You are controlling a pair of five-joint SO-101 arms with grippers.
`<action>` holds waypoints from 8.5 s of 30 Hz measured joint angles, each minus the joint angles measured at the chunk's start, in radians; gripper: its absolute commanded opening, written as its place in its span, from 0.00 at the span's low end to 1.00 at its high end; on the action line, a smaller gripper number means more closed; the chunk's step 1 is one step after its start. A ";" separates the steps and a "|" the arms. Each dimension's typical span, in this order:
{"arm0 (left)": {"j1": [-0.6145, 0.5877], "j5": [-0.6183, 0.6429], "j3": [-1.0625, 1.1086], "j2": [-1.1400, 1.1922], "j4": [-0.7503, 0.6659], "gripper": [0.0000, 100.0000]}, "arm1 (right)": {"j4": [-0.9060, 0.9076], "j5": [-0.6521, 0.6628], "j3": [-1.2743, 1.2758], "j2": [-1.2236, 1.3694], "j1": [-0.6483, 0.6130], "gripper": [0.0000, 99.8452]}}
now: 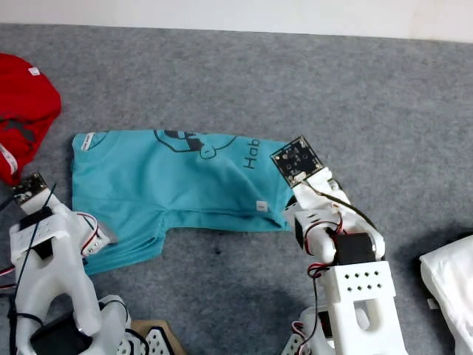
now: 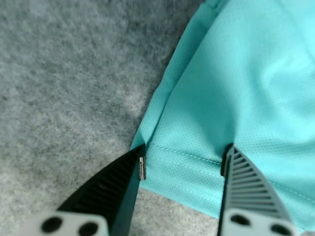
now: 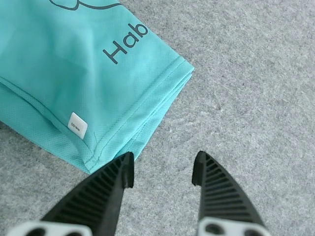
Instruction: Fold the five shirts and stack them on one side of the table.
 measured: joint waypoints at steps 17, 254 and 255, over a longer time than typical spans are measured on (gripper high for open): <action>0.003 0.002 0.002 0.000 -0.008 0.13 | 0.000 0.000 0.000 0.000 0.000 0.14; 0.043 -0.098 -0.071 0.101 0.074 0.01 | -0.006 -0.184 0.000 0.000 -0.063 0.26; 0.055 -0.086 -0.094 0.101 0.094 0.01 | -0.006 -0.184 0.000 0.000 -0.063 0.26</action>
